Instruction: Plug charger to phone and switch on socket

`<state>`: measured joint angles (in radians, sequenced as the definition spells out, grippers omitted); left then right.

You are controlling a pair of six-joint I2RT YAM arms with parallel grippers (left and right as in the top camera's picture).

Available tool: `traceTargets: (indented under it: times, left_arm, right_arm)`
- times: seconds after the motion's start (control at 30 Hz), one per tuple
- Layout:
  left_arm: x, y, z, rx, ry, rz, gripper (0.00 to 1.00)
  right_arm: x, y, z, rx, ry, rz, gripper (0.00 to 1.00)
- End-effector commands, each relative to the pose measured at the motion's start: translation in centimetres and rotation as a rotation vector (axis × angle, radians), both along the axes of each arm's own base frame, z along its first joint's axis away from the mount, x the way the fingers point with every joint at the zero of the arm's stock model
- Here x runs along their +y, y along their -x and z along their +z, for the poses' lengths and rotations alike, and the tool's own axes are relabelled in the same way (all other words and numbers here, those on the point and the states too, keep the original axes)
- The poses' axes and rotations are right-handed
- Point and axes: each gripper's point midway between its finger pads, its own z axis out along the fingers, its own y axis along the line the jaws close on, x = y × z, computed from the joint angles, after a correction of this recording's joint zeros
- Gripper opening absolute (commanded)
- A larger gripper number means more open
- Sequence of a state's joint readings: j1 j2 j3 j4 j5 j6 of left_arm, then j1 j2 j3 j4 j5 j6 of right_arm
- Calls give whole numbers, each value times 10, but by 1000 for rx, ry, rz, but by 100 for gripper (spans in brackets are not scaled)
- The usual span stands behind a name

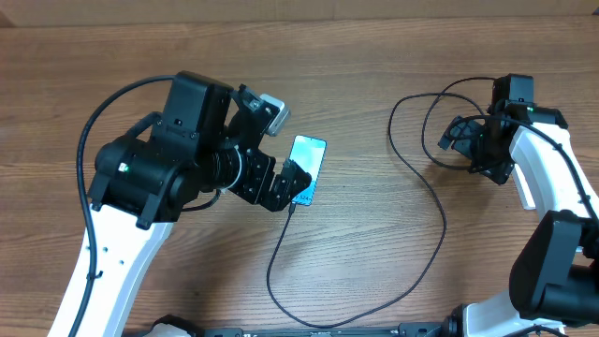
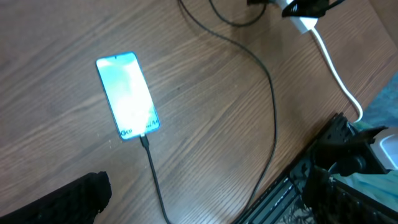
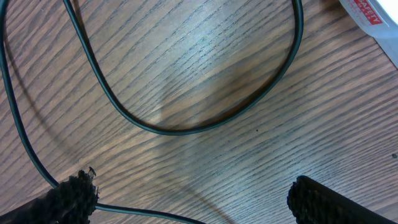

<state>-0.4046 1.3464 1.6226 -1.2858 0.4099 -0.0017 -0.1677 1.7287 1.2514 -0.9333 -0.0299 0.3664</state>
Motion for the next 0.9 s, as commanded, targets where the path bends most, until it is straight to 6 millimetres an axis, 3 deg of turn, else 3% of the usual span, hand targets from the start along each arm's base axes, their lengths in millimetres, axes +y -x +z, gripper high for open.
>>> traceTargets:
  times: [0.0, 0.5, 0.87]
  left_arm:
    - [1, 5, -4, 7, -2, 2, 99]
    - [3, 8, -7, 14, -5, 2, 100]
    - [11, 26, 21, -81, 36, 2, 100]
  right_arm:
    - [3, -2, 7, -25, -4, 0, 100]
    - [2, -2, 7, -25, -4, 0, 100]
    - [2, -2, 7, -25, -3, 0, 100]
